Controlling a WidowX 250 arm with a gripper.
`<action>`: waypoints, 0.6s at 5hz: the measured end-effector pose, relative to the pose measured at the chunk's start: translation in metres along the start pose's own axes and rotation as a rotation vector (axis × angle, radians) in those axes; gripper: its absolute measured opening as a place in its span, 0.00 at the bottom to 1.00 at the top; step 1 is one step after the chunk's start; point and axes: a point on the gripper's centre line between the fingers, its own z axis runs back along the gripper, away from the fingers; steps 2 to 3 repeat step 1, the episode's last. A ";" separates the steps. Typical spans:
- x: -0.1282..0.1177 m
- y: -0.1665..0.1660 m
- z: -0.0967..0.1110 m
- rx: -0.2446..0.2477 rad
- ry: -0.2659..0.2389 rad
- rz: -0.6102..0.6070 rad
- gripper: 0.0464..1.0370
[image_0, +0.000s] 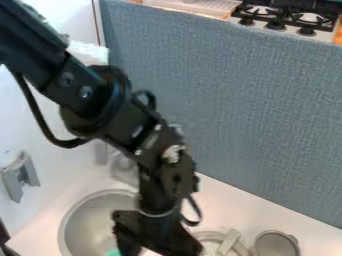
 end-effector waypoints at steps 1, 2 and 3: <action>-0.001 -0.042 0.015 -0.041 0.022 -0.103 0.97; -0.001 -0.042 0.015 -0.041 0.022 -0.103 0.97; -0.001 -0.042 0.015 -0.041 0.022 -0.103 0.97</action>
